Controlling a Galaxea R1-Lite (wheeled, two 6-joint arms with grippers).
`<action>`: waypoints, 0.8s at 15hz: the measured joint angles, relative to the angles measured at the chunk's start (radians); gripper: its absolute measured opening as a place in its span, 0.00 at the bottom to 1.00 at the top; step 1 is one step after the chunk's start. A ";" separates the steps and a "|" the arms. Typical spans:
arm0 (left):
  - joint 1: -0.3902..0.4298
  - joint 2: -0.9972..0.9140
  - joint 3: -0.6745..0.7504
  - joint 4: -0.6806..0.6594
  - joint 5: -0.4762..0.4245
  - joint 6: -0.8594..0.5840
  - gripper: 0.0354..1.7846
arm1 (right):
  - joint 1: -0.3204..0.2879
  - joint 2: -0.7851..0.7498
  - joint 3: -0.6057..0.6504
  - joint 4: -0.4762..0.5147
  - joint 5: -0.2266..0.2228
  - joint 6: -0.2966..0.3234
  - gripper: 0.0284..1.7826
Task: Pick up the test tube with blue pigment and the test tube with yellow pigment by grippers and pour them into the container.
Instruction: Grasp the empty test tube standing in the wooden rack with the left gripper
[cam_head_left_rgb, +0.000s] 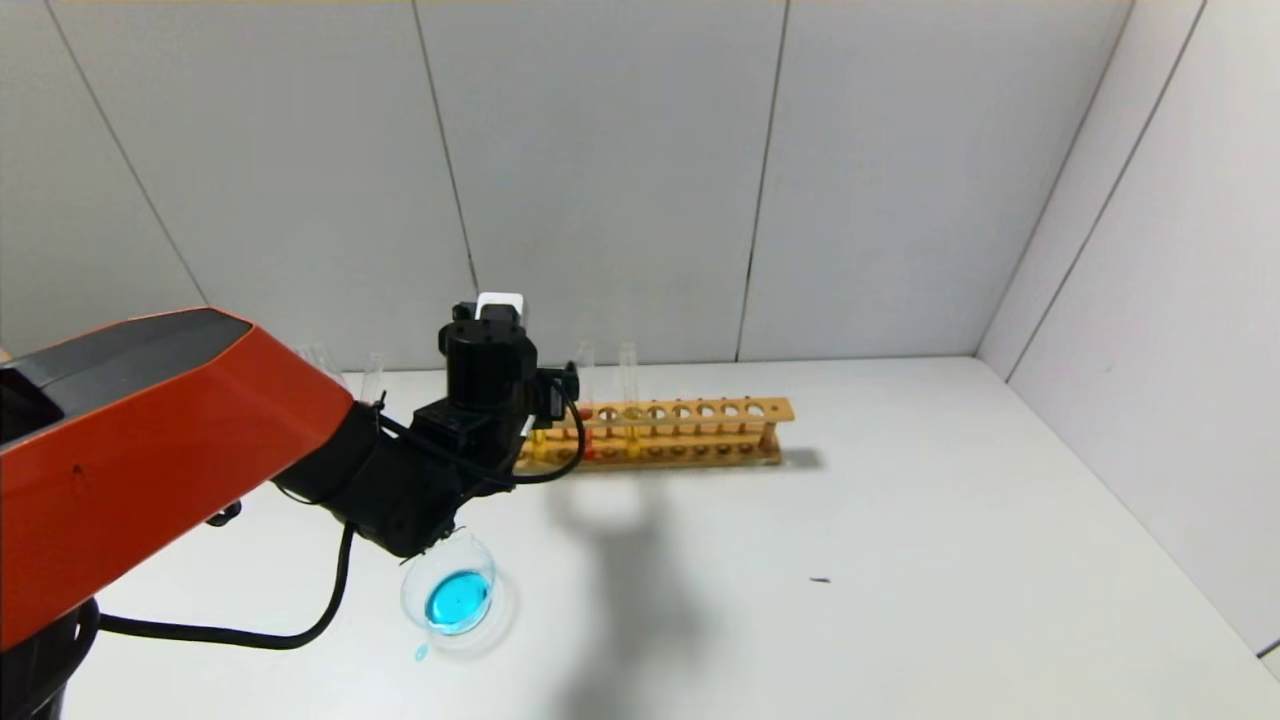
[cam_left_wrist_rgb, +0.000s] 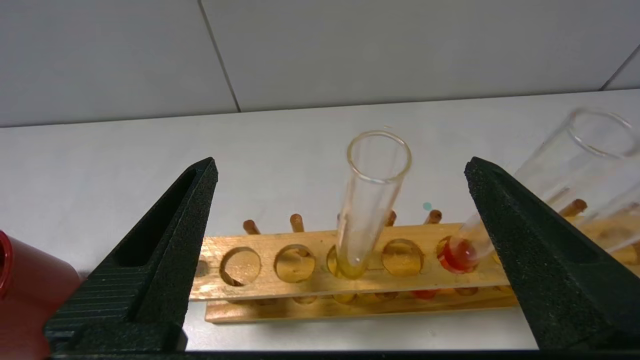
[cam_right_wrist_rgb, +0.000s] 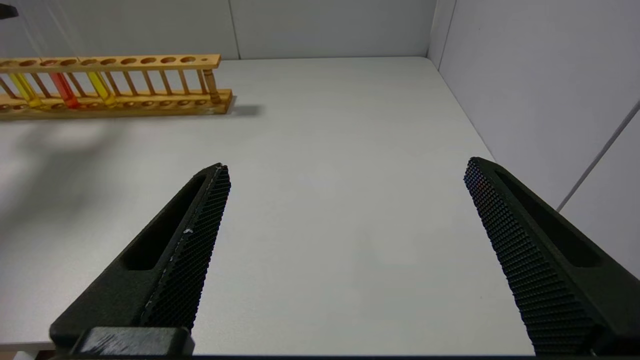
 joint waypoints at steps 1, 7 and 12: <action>0.003 0.003 -0.005 0.000 0.000 0.000 0.97 | 0.000 0.000 0.000 0.000 0.000 0.000 0.96; 0.011 0.017 -0.013 -0.003 -0.002 -0.003 0.97 | 0.000 0.000 0.000 0.000 0.000 0.000 0.96; 0.011 0.025 -0.006 -0.009 -0.003 -0.003 0.94 | 0.000 0.000 0.000 0.000 0.000 0.000 0.96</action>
